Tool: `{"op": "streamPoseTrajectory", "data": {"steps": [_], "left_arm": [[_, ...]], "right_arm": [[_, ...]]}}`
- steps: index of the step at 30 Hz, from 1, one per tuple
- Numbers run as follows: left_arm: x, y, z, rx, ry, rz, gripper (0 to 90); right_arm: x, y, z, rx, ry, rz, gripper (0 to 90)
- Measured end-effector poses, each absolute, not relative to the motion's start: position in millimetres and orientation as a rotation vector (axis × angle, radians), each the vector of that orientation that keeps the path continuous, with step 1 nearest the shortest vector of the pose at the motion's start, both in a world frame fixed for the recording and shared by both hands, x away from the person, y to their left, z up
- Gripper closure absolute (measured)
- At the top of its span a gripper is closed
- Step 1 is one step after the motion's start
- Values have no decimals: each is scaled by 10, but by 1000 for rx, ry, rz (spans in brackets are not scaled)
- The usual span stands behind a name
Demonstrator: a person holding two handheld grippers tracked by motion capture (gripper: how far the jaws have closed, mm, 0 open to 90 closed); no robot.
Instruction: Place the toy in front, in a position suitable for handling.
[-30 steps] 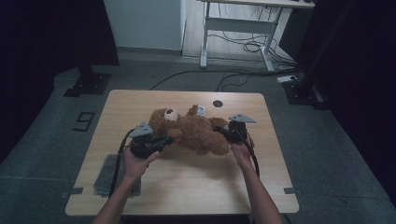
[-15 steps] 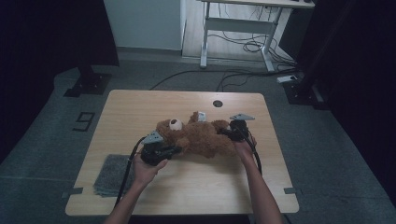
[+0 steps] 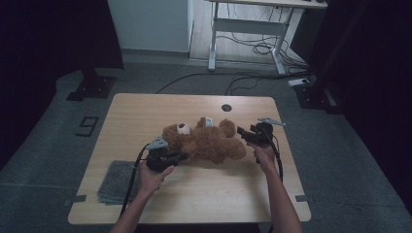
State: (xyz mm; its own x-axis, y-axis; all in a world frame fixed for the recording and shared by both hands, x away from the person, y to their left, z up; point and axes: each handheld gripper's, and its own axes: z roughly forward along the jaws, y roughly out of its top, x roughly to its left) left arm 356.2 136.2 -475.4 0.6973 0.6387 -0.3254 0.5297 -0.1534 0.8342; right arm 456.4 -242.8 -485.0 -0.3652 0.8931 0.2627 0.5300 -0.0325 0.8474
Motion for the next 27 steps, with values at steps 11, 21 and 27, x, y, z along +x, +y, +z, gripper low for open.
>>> {"op": "streamPoseTrajectory", "data": {"steps": [11, 21, 27], "left_arm": [[3519, 1321, -4756, 1835, 927, 158, 782], [3481, 1301, -4818, 1841, 920, 161, 775], [3461, 1337, -4845, 1825, 927, 169, 774]], "right_arm": [[3882, -2435, -4812, 1302, 1991, 1428, 242], [3548, -2323, -5041, 1237, 2042, 1408, 187], [3749, -2190, -5079, 1277, 2026, 1406, 178]]}}
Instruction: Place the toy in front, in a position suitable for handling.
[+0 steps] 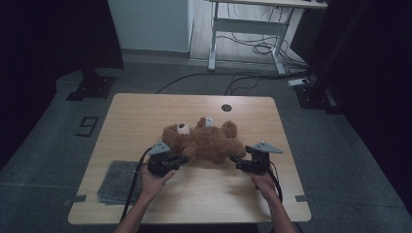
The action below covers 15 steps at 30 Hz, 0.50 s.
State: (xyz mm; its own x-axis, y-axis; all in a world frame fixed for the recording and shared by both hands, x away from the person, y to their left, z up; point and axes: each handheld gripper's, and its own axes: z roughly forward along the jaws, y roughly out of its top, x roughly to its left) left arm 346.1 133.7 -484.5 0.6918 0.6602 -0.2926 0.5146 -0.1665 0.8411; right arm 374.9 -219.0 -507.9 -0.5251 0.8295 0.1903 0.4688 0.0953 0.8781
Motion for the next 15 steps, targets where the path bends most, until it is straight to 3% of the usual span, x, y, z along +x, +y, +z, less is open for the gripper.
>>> {"op": "streamPoseTrajectory", "data": {"steps": [1, 5, 8, 15], "left_arm": [[3461, 1337, -4845, 1825, 927, 169, 774], [3461, 1386, -4850, 1818, 936, 166, 773], [3457, 1393, -4855, 1817, 936, 160, 769], [3379, 1365, -4834, 1814, 930, 159, 728]], "right_arm": [[3749, -2190, -5079, 1277, 2026, 1406, 178], [3819, -2012, -5134, 1247, 2034, 1387, 426], [3804, -1992, -5175, 1314, 2032, 1379, 526], [3624, -2012, -5197, 1317, 2015, 1416, 583]]}}
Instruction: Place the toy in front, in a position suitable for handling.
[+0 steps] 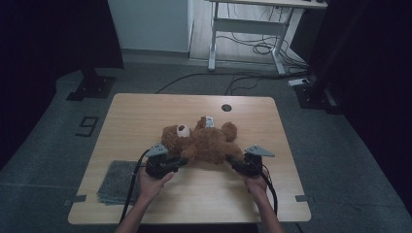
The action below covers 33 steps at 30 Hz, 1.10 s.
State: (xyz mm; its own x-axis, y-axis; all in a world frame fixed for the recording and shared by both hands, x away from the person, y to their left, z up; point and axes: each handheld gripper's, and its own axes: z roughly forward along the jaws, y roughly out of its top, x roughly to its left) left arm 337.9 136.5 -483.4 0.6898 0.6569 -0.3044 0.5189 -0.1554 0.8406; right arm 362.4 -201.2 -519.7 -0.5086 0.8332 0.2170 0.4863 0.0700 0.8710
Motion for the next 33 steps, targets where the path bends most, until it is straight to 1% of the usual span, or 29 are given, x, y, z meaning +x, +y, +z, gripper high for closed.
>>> {"op": "streamPoseTrajectory", "data": {"steps": [4, 6, 9, 12, 16, 17, 18, 20, 21, 24, 26, 30, 33], "left_arm": [[3357, 1359, -4827, 1815, 928, 157, 729], [3341, 1329, -4828, 1817, 918, 121, 742], [3312, 1257, -4814, 1827, 893, 110, 751], [3285, 1197, -4801, 1843, 874, 130, 750], [3280, 1223, -4815, 1832, 881, 139, 730], [3279, 1239, -4819, 1824, 887, 149, 709], [3277, 1265, -4817, 1815, 895, 160, 668], [3271, 1295, -4808, 1811, 906, 178, 541], [3244, 1377, -4783, 1832, 924, 237, 488], [3188, 1545, -4757, 1842, 955, 283, 383], [3139, 1664, -4756, 1830, 945, 294, 320], [3101, 1816, -4741, 1867, 964, 299, 215], [3077, 1896, -4746, 1898, 1000, 328, 203]], "right_arm": [[3553, -2031, -5188, 1289, 2024, 1407, 583], [3551, -2059, -5185, 1290, 2018, 1409, 583], [3537, -2100, -5155, 1285, 2015, 1406, 584], [3545, -2150, -5148, 1290, 2005, 1412, 585], [3560, -2168, -5159, 1293, 2007, 1419, 583], [3567, -2167, -5161, 1293, 2003, 1420, 583], [3576, -2168, -5164, 1293, 2001, 1419, 582], [3593, -2176, -5175, 1297, 1999, 1424, 582], [3596, -2179, -5181, 1295, 2000, 1428, 582], [3592, -2180, -5184, 1290, 2001, 1429, 579], [3595, -2178, -5188, 1293, 1998, 1432, 573], [3594, -2178, -5192, 1289, 1999, 1432, 569], [3596, -2184, -5194, 1287, 2003, 1434, 567]]}}
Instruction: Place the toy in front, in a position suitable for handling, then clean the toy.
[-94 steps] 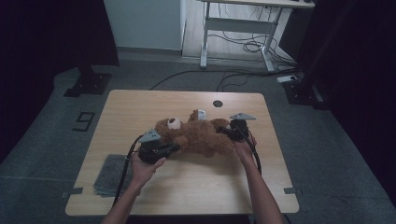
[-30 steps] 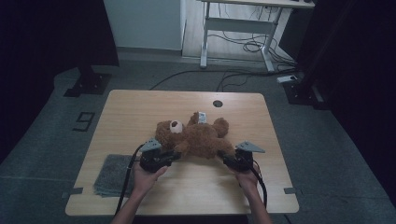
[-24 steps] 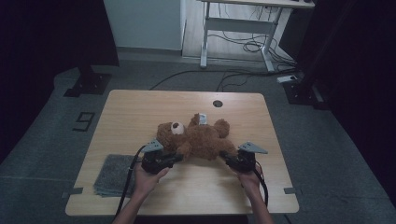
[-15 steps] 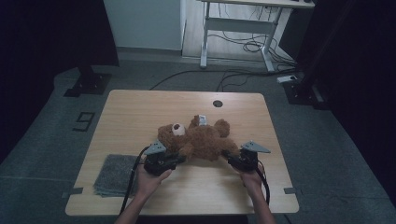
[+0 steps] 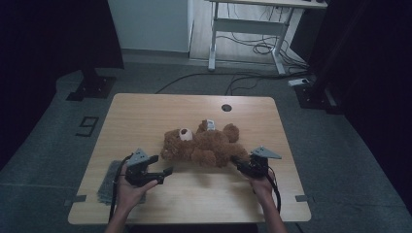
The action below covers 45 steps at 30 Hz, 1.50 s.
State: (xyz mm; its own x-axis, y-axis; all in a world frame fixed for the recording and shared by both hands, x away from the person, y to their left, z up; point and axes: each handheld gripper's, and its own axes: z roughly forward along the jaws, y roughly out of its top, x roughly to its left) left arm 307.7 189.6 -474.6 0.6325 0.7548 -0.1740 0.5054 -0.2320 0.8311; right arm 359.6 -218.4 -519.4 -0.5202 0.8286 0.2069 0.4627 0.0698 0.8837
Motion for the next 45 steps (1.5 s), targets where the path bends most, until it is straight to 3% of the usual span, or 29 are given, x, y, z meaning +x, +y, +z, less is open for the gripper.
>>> {"op": "streamPoseTrajectory", "data": {"steps": [17, 45], "left_arm": [[2914, 2350, -4877, 1864, 1157, 416, 229], [2946, 2561, -5184, 1920, 1304, 441, 228]], "right_arm": [[3605, -2188, -5213, 1276, 2012, 1435, 560], [3606, -2191, -5221, 1263, 2022, 1429, 551]]}}
